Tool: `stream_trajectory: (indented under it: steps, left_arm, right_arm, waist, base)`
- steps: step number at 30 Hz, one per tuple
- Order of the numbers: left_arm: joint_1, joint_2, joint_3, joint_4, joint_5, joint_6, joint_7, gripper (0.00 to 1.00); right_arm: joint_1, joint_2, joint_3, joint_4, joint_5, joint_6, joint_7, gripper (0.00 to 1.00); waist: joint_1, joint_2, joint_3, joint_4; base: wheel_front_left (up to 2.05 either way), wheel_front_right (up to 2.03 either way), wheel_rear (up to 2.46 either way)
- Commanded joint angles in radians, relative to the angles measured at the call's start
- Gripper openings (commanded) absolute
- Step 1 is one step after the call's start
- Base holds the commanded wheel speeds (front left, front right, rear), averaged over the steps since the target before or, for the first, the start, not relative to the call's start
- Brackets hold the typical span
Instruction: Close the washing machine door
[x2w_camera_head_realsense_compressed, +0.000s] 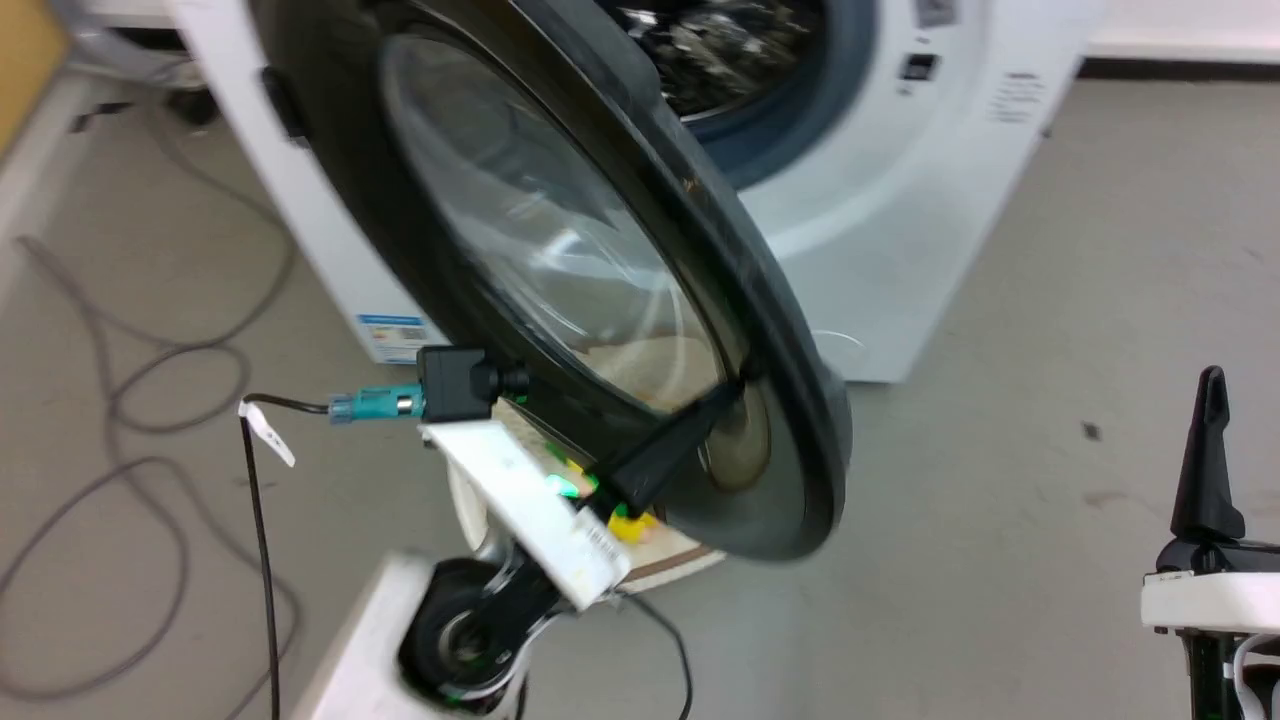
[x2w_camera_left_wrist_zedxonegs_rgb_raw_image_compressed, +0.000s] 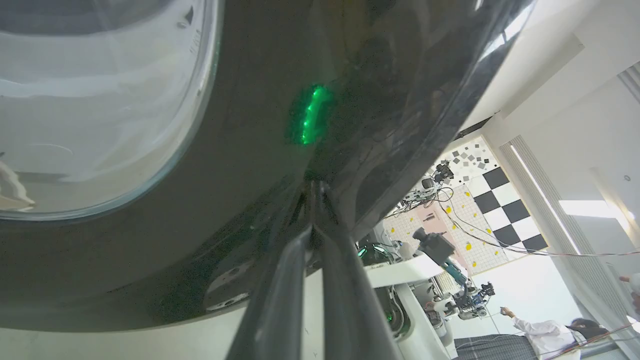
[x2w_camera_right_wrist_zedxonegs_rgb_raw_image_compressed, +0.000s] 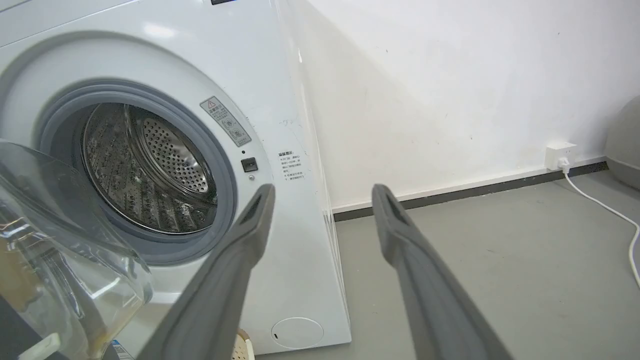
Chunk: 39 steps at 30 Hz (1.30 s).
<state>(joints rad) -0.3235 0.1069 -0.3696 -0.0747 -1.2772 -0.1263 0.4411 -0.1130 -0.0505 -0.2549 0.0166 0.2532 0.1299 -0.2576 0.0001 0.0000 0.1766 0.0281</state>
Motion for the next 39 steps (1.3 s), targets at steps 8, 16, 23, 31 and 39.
stream_trajectory:
  steps: [8,16,23,31,39]
  left_arm:
    - [-0.158,-0.003,-0.128,0.198,-0.008,-0.004,-0.238,0.0]
    - [-0.269,0.023,-0.227,0.349,-0.055,-0.004,-0.348,0.0]
    - [-0.302,0.048,-0.292,0.397,-0.109,-0.004,-0.427,0.0]
    - [-0.308,0.129,-0.37,0.379,-0.074,-0.004,-0.541,0.0]
    - [-0.342,0.238,-0.351,0.482,0.308,0.075,-0.701,0.0]
  right_arm:
    - [-0.035,0.0,0.011,-0.008,0.002,0.001,-0.004,1.0]
    - [-0.058,0.0,0.035,-0.006,0.013,0.001,-0.004,1.0]
    - [-0.048,0.0,0.047,0.01,0.025,0.001,-0.004,1.0]
    - [-0.022,0.0,0.065,0.003,0.047,0.001,-0.004,1.0]
    - [0.009,0.0,0.048,-0.004,0.036,0.001,-0.004,1.0]
  waist:
    - [-0.0001,0.0,0.05,-0.118]
    - [-0.0001,0.0,0.085,-0.185]
    - [-0.0001,0.0,0.077,-0.202]
    - [-0.0001,0.0,0.03,-0.174]
    - [-0.0001,0.0,-0.029,-0.129]
  base:
    - [0.0,0.0,0.0]
    - [0.0,0.0,0.0]
    - [0.0,0.0,0.0]
    - [0.0,0.0,0.0]
    - [0.0,0.0,0.0]
